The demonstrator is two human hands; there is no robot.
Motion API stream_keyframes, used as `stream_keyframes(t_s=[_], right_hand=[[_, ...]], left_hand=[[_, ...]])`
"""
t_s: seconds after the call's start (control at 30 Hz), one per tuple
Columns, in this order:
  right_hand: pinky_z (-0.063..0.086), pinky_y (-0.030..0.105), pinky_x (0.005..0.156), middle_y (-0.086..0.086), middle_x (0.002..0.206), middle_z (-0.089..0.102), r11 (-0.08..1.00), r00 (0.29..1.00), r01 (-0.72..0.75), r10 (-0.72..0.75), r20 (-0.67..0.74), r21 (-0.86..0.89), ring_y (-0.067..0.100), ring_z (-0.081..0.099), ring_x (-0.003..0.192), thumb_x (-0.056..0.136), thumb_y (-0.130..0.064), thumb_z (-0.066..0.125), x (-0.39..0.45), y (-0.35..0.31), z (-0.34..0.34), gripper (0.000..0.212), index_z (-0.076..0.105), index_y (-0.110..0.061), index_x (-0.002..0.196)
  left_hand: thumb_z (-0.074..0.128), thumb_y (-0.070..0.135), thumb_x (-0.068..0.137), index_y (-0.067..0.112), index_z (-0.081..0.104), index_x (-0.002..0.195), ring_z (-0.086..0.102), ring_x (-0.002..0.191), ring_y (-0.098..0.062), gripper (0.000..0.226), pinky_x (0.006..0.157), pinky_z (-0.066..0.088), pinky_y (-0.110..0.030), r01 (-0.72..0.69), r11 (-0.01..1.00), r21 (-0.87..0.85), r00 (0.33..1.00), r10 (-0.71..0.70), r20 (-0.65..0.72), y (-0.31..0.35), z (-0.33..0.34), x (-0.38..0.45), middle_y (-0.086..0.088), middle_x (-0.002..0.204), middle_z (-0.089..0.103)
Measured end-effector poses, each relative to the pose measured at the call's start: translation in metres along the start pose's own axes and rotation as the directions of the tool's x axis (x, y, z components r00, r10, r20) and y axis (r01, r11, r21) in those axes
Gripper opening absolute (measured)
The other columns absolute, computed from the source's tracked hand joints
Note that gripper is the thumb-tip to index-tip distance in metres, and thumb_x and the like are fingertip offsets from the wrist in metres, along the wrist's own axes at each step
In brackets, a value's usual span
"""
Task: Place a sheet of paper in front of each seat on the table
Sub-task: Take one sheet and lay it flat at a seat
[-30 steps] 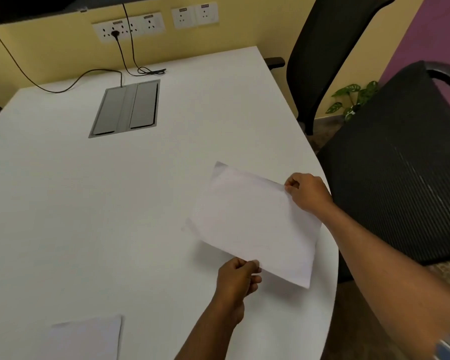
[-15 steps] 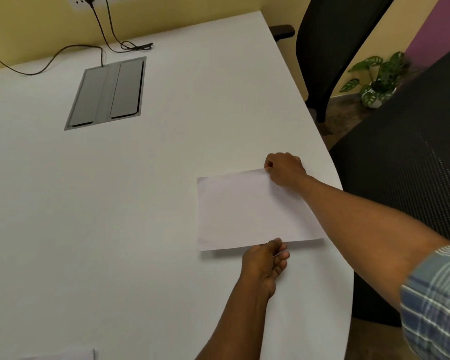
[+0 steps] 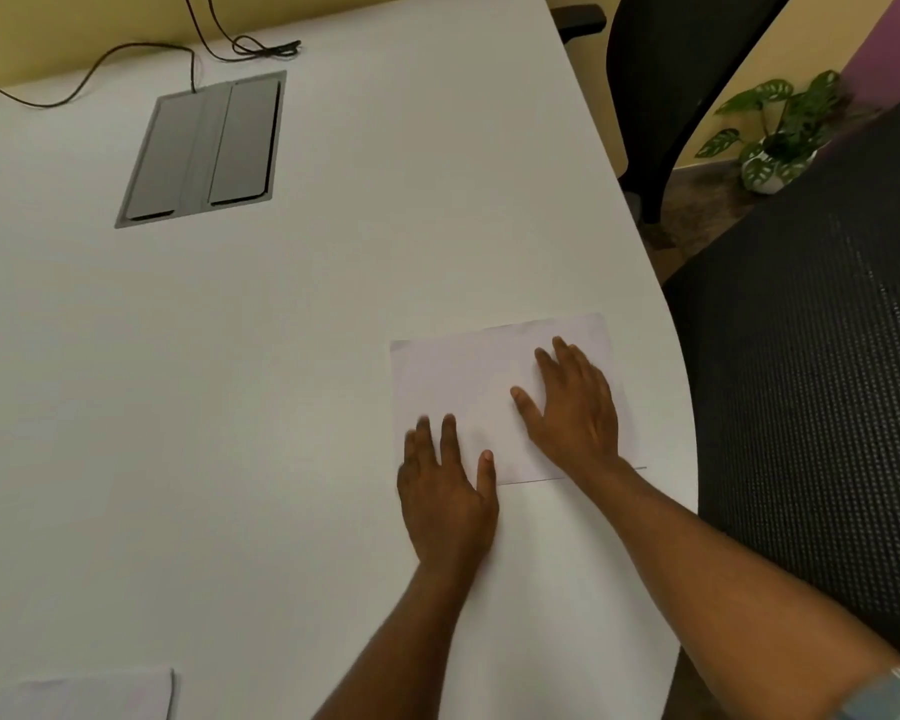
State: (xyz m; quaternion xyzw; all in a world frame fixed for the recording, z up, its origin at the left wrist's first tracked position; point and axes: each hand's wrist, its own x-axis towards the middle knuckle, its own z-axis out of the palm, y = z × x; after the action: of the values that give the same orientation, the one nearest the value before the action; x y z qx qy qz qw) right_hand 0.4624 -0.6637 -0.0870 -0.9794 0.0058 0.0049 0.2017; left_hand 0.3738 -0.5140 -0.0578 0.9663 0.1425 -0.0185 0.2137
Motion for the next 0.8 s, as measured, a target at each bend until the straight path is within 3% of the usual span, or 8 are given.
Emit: stream_keyframes(t_s=[0.07, 0.13, 0.27, 0.8], right_hand=[[0.007, 0.038, 0.121, 0.005, 0.163, 0.013, 0.998, 0.997, 0.009, -0.005, 0.073, -0.062, 0.022, 0.009, 0.150, 0.093, -0.062, 0.030, -0.014, 0.005, 0.011, 0.074, 0.020, -0.019, 0.153], [0.001, 0.038, 0.122, 0.004, 0.164, 0.004, 0.990, 0.993, 0.033, -0.017, 0.118, -0.136, 0.019, 0.001, 0.151, 0.092, -0.066, 0.019, -0.021, 0.010, 0.018, 0.078, 0.010, -0.021, 0.155], [0.000, 0.041, 0.122, 0.003, 0.164, -0.002, 0.983, 0.992, 0.041, -0.018, 0.128, -0.179, 0.019, -0.005, 0.151, 0.090, -0.068, 0.008, -0.025, 0.014, 0.022, 0.081, 0.003, -0.020, 0.155], [-0.002, 0.043, 0.122, 0.004, 0.163, -0.010, 0.980, 0.989, 0.036, -0.006, 0.149, -0.193, 0.021, -0.011, 0.150, 0.092, -0.066, 0.012, -0.019, 0.010, 0.015, 0.079, -0.005, -0.020, 0.154]], left_hand=[[0.024, 0.056, 0.097, 0.031, -0.001, 0.154, -0.008, 0.150, -0.018, 0.067, 0.120, -0.002, -0.035, -0.137, 0.981, 0.140, 0.984, 0.119, 0.130, -0.017, 0.010, 0.014, 0.003, 0.162, -0.013], [0.015, 0.058, 0.096, 0.032, -0.015, 0.150, -0.018, 0.148, -0.017, 0.067, 0.119, -0.009, -0.034, -0.189, 0.965, 0.183, 0.968, 0.151, 0.202, -0.032, 0.020, 0.022, 0.006, 0.157, -0.025], [0.006, 0.062, 0.093, 0.034, -0.016, 0.150, -0.024, 0.145, -0.013, 0.067, 0.117, -0.012, -0.033, -0.218, 0.950, 0.221, 0.964, 0.174, 0.203, -0.042, 0.029, 0.027, 0.007, 0.158, -0.025], [0.003, 0.065, 0.092, 0.035, -0.020, 0.149, -0.026, 0.144, -0.013, 0.068, 0.117, -0.012, -0.033, -0.249, 0.945, 0.211, 0.955, 0.203, 0.217, -0.042, 0.028, 0.039, 0.007, 0.158, -0.027]])
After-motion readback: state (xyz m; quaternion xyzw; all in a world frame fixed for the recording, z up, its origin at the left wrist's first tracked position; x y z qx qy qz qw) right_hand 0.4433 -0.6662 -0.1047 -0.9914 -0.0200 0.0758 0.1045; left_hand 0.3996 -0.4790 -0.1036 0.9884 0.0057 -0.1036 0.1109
